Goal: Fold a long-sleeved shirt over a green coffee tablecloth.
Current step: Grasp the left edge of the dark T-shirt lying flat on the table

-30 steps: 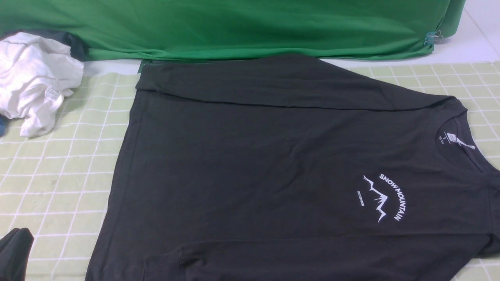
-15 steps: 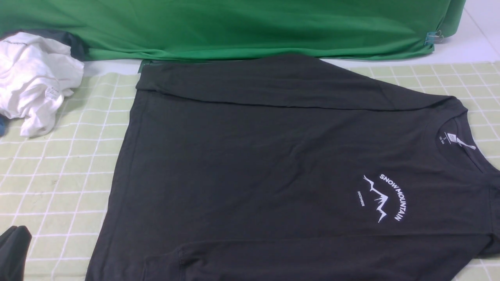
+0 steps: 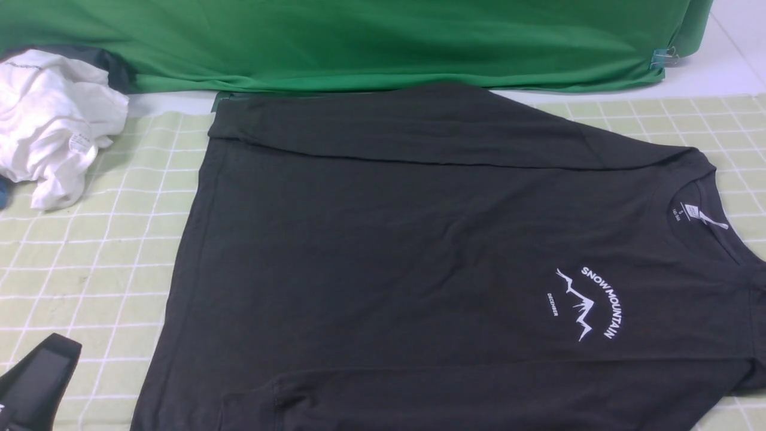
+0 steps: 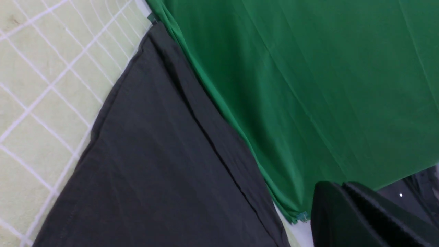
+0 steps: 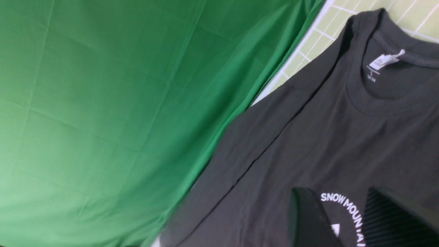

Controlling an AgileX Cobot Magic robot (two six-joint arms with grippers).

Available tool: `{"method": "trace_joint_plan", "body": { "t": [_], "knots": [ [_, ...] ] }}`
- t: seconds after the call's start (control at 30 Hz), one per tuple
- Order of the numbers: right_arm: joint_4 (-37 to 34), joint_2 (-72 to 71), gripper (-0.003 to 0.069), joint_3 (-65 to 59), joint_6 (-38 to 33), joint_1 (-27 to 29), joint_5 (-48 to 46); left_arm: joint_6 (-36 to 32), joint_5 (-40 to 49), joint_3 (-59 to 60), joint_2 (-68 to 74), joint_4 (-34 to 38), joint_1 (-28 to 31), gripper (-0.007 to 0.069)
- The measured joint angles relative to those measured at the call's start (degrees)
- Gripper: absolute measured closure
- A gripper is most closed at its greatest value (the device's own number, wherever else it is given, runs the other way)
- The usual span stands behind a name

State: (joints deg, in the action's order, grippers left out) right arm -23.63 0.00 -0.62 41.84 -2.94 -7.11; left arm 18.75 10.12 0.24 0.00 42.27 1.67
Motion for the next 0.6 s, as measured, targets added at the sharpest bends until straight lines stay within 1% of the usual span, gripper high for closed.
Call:
{"method": "trace_joint_plan", "body": {
  "t": [0.07, 0.13, 0.17, 0.23, 0.27, 0.3, 0.33, 0.4, 0.47, 0.53, 0.57, 0.6],
  "knots": [
    [0.0, 0.0, 0.0426, 0.0, -0.75, 0.0, 1.92, 1.81, -1.86, 0.0, 0.0, 1.66, 0.0, 0.0607],
    [0.0, 0.0, 0.0466, 0.0, -2.24, 0.0, 5.01, 2.28, -3.07, -0.33, 0.01, 2.31, 0.0, 0.0607],
    [0.0, 0.0, 0.0526, 0.0, -4.16, 0.0, 8.82, 2.27, -3.23, -2.07, 0.01, 1.63, 0.0, 0.0607],
    [0.0, -0.02, 0.0599, 0.92, -7.93, 0.0, 11.92, 2.03, -3.29, -5.46, 0.02, -0.46, 0.0, 0.0607],
    [0.0, 0.0, 0.0632, 3.32, -12.1, 0.0, 13.31, 1.89, -2.73, -10.8, 1.26, -4.43, 0.0, 0.0607],
    [0.0, 0.05, 0.0636, 4.28, -13.41, 0.0, 13.42, 1.84, -2.57, -11.57, 1.87, -4.97, 0.0, 0.0607],
    [0.0, 0.88, 0.065, 7.72, -17.55, 0.0, 13.16, 1.82, -0.3, -17.18, 4.34, -9.17, 0.0, 0.0607],
    [-0.06, 3.64, 0.0659, 15.03, -25.59, 0.0, 8.85, 1.38, 5.24, -24.86, 9.79, -14.61, 0.0, 0.0607],
    [-0.06, 7.49, 0.0661, 23.66, -34.97, 0.0, 0.93, -0.89, 13.89, -32.81, 17.78, -18.36, 0.0, 0.0607],
    [0.24, 13.08, 0.0661, 32.54, -43.56, 0.0, -10.55, -5.73, 22.14, -38.47, 26.81, -18.48, 0.0, 0.0607],
    [0.34, 13.69, 0.0662, 32.54, -43.56, 0.0, -11.79, -6.36, 23.94, -39.48, 27.75, -18.16, 0.0, 0.0607],
    [1.05, 18.22, 0.0662, 39.04, -47.62, 0.0, -20.75, -11.72, 29.08, -41.93, 33.59, -16.68, 0.0, 0.0607]
  ]
}}
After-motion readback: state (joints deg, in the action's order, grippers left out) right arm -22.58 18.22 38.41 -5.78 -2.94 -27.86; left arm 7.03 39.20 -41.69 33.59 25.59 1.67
